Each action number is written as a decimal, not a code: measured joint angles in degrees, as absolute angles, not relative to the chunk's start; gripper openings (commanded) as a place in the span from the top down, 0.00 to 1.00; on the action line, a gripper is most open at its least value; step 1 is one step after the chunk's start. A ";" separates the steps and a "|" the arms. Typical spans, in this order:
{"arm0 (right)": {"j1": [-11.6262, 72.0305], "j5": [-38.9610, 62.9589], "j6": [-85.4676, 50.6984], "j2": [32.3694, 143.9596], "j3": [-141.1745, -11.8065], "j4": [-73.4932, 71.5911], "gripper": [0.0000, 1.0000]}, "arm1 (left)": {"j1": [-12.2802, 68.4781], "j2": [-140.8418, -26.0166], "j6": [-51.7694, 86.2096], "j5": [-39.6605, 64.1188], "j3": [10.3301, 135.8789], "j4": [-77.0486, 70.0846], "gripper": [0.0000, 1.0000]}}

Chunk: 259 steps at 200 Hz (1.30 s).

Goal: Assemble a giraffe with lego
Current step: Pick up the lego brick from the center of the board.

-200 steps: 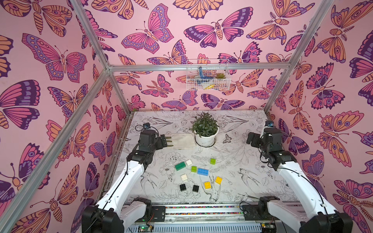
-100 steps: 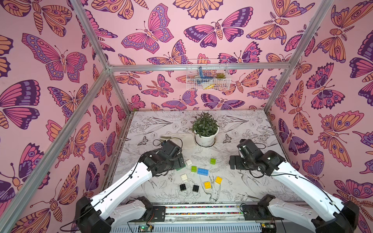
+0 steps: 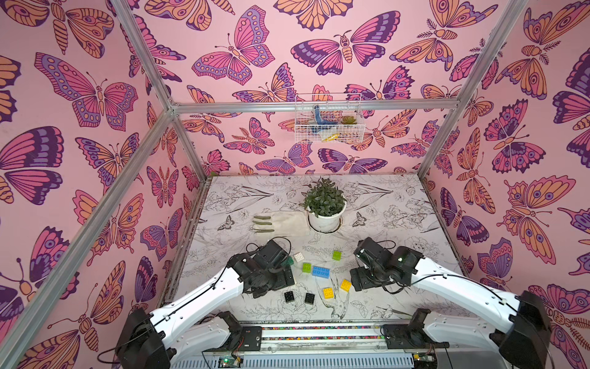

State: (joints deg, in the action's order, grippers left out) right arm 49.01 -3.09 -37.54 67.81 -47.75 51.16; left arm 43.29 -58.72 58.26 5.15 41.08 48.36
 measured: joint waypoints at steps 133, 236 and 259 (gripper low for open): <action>53.19 -1.69 -56.40 87.33 -52.64 42.22 0.19 | 46.13 -53.21 60.05 3.97 36.45 52.40 0.00; 53.15 -1.39 -58.54 93.06 -51.05 40.69 0.39 | 51.00 -53.01 60.75 1.06 36.45 52.56 0.00; 53.15 -1.43 -58.57 93.06 -51.05 40.49 0.36 | 51.20 -52.99 60.75 0.58 36.45 52.56 0.00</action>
